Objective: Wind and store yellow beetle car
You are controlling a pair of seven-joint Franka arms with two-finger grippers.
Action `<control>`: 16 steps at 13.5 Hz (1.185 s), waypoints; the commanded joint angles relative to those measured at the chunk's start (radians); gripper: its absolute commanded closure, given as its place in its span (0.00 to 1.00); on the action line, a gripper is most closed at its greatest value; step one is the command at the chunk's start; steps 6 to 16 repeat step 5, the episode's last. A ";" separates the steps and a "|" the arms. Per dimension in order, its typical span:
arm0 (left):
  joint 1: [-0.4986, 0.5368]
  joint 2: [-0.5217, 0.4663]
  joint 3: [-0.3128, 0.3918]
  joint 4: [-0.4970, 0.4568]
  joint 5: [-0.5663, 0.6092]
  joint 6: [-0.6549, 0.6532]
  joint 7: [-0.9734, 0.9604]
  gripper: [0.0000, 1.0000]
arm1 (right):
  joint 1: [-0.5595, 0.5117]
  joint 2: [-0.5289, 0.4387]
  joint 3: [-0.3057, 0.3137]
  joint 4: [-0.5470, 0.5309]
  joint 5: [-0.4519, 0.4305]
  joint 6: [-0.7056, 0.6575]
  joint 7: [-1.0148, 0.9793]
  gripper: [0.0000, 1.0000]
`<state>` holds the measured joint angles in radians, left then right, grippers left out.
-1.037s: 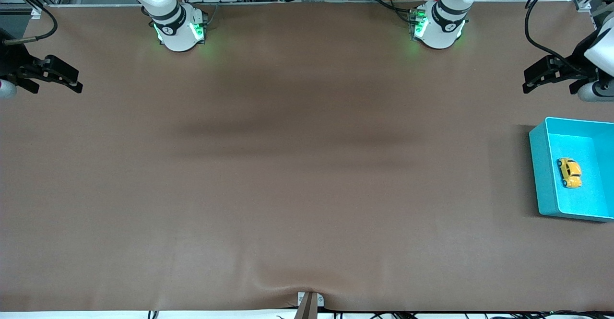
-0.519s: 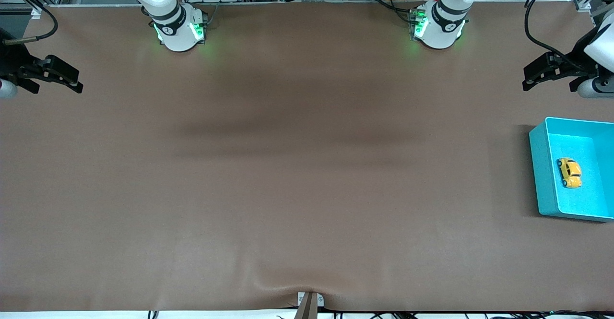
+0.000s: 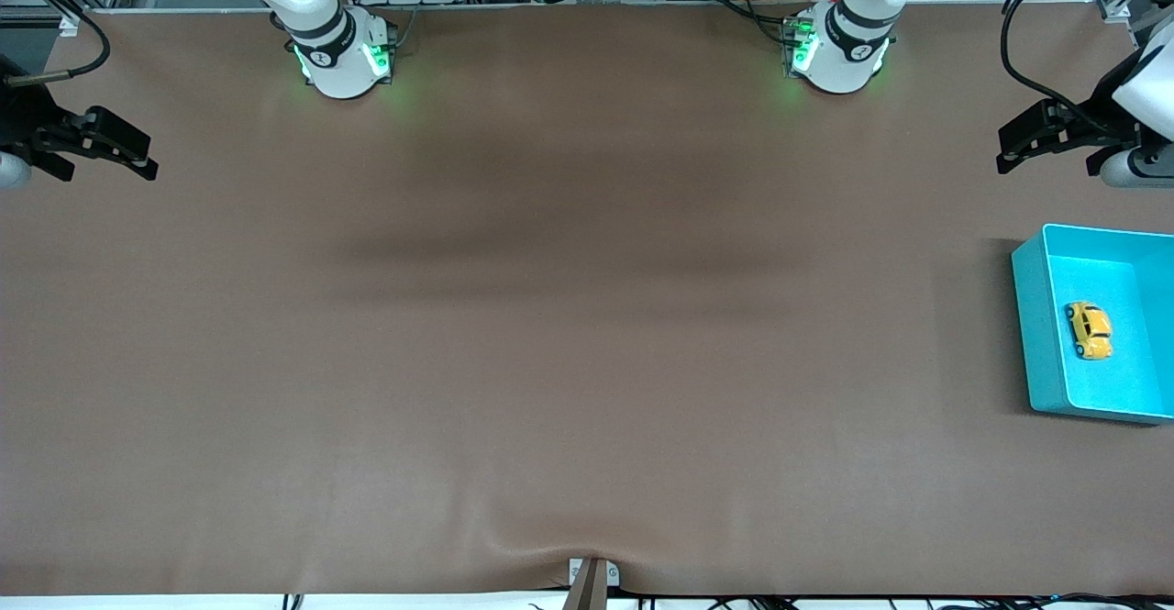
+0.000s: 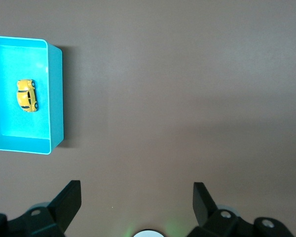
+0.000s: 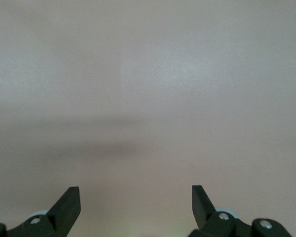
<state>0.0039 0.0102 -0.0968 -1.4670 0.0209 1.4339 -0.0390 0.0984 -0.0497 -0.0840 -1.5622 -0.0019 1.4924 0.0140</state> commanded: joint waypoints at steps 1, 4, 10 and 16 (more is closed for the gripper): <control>-0.001 -0.006 -0.003 0.005 -0.015 -0.015 -0.010 0.00 | 0.007 -0.005 -0.002 0.005 -0.003 0.002 0.017 0.00; 0.001 -0.004 -0.003 0.005 -0.015 -0.015 0.001 0.00 | 0.004 0.001 -0.002 0.005 -0.001 0.005 0.017 0.00; 0.001 -0.004 -0.003 0.005 -0.013 -0.015 0.004 0.00 | 0.004 0.001 -0.002 0.007 -0.001 0.005 0.017 0.00; 0.001 -0.004 -0.003 0.005 -0.013 -0.015 0.004 0.00 | 0.004 0.001 -0.002 0.007 -0.001 0.005 0.017 0.00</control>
